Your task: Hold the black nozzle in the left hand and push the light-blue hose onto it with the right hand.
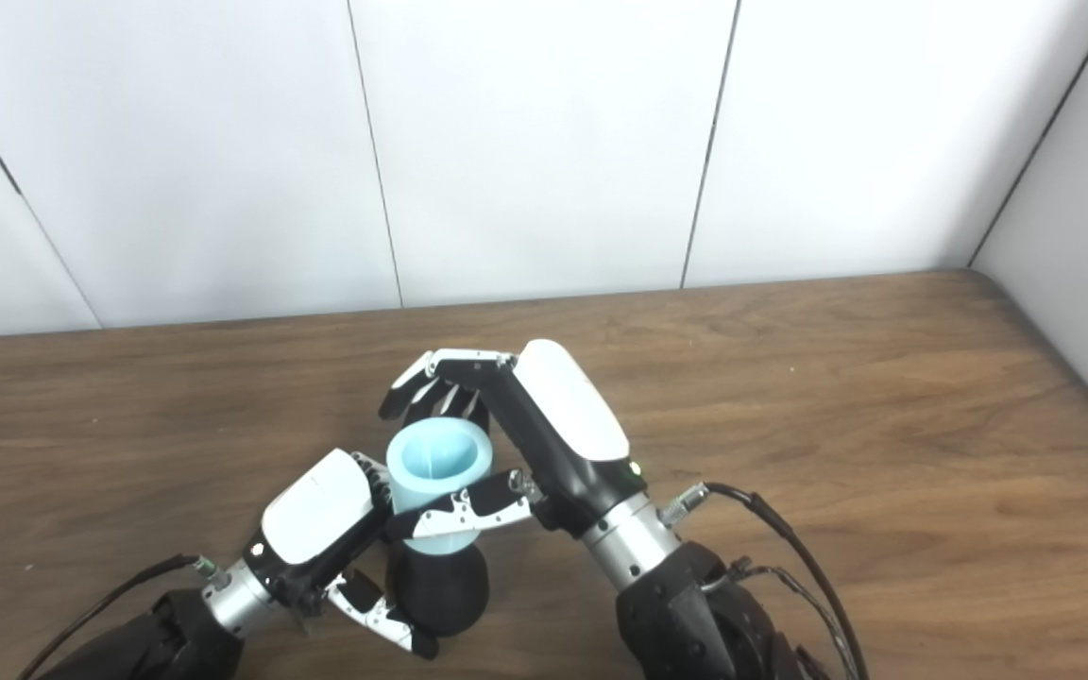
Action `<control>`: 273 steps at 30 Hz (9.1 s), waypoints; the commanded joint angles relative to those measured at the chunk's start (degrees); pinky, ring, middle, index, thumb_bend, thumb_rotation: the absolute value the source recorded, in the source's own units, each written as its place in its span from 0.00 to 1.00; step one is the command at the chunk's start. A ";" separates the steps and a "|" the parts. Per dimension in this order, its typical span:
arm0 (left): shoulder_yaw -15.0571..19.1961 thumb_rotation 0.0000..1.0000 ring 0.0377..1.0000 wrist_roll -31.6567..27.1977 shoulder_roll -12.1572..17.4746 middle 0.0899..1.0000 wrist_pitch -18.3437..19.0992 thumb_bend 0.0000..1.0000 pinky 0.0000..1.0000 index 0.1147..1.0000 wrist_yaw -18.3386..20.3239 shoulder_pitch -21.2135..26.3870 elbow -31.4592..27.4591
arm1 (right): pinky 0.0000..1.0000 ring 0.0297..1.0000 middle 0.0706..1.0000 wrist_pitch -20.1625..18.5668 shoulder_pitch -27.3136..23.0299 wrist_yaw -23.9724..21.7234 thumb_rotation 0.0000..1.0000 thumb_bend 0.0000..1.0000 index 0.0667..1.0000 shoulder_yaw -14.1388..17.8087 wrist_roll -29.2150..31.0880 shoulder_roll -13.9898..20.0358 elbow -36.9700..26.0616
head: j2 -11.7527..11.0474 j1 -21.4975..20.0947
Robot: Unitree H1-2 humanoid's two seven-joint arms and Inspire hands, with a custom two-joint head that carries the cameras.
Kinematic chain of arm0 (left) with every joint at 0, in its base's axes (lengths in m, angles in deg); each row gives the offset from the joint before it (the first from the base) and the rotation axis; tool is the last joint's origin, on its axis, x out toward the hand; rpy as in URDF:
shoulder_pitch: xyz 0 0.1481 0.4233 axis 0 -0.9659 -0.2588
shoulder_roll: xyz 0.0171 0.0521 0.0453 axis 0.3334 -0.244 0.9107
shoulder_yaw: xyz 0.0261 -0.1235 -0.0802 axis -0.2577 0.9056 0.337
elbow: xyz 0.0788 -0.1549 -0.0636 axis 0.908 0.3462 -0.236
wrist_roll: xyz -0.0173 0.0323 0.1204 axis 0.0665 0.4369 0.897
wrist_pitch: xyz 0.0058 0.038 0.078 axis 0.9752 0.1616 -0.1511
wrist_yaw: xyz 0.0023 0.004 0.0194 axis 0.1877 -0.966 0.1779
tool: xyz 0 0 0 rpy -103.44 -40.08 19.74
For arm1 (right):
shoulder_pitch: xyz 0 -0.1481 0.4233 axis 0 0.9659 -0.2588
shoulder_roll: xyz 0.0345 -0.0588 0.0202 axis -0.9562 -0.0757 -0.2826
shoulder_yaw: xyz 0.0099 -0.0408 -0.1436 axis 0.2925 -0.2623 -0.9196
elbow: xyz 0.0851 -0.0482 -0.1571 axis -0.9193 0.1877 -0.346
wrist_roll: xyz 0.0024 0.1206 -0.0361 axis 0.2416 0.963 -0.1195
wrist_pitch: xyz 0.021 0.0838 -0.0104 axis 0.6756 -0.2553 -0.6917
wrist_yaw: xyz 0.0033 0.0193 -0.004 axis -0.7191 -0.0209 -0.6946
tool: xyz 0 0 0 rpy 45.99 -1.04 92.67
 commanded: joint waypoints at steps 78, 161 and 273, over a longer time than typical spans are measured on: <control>-2.78 0.00 0.17 -0.20 -3.34 0.42 -0.63 0.52 0.15 0.41 0.52 -8.59 2.03 | 0.26 0.36 0.47 17.28 0.64 11.09 0.00 0.51 0.50 -4.52 -10.06 4.10 11.31 | 0.60 1.51; -1.41 0.00 0.16 0.91 -4.72 0.42 -0.62 0.52 0.14 0.41 2.70 -8.58 2.42 | 0.13 0.39 0.47 1.68 -4.75 -16.79 0.00 0.52 0.44 -7.81 -18.31 5.39 -0.50 | 0.35 1.20; 1.19 0.00 0.15 2.69 -6.57 0.42 -0.62 0.53 0.12 0.41 3.89 -7.83 4.51 | 1.00 1.00 0.99 18.59 14.84 -5.41 0.79 0.91 0.95 4.68 -17.80 12.55 -11.00 | 1.74 3.19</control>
